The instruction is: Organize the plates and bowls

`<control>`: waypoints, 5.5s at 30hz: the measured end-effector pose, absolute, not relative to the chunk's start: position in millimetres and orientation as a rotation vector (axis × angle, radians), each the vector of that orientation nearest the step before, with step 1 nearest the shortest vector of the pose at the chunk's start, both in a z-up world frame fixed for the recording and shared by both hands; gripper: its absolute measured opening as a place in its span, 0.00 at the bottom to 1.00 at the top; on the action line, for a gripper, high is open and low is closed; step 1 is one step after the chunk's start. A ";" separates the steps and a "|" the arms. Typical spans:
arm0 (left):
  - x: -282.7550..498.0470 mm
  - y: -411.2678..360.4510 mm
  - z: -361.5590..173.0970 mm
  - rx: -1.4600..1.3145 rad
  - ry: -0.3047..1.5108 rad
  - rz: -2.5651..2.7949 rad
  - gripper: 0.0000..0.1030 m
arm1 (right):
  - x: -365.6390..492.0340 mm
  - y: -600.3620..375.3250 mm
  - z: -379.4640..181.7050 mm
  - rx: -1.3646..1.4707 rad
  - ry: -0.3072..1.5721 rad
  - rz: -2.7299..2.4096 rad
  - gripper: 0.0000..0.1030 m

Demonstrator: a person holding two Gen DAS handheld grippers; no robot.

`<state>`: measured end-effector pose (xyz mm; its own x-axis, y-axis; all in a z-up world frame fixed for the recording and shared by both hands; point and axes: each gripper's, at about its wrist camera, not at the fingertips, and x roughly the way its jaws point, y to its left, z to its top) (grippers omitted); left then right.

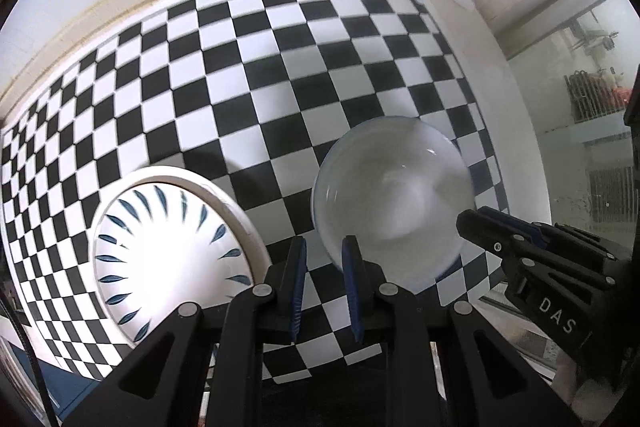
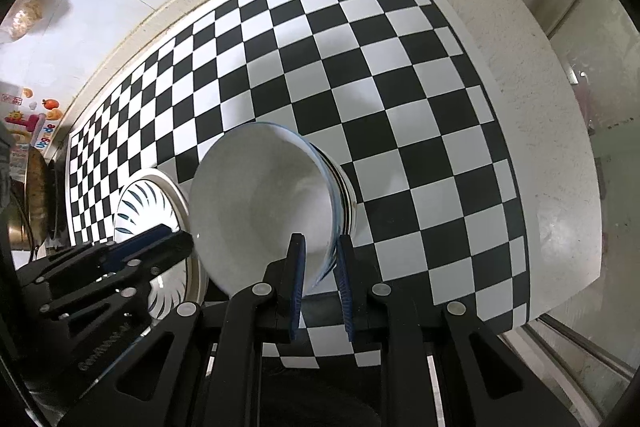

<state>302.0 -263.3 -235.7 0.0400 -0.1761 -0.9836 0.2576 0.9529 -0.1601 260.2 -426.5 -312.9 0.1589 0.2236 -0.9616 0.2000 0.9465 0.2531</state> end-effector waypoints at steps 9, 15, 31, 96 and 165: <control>270.4 -252.9 -189.4 0.088 1.371 -0.343 0.26 | 224.8 -414.9 -256.9 0.313 1.311 0.011 0.31; 255.2 -243.5 -162.0 0.067 1.302 -0.354 0.64 | 198.3 -411.3 -217.4 0.281 1.234 -0.004 0.66; 211.1 -217.1 -96.2 0.057 1.161 -0.311 0.82 | 137.0 -402.9 -144.7 0.254 1.088 -0.016 0.82; 364.9 -261.6 -328.3 -0.168 1.691 -0.515 0.43 | 315.9 -425.3 -409.0 0.717 1.408 0.082 0.37; 298.7 -53.5 -306.2 -0.432 1.559 -0.097 0.41 | 340.7 -197.1 -366.4 0.244 1.525 0.375 0.27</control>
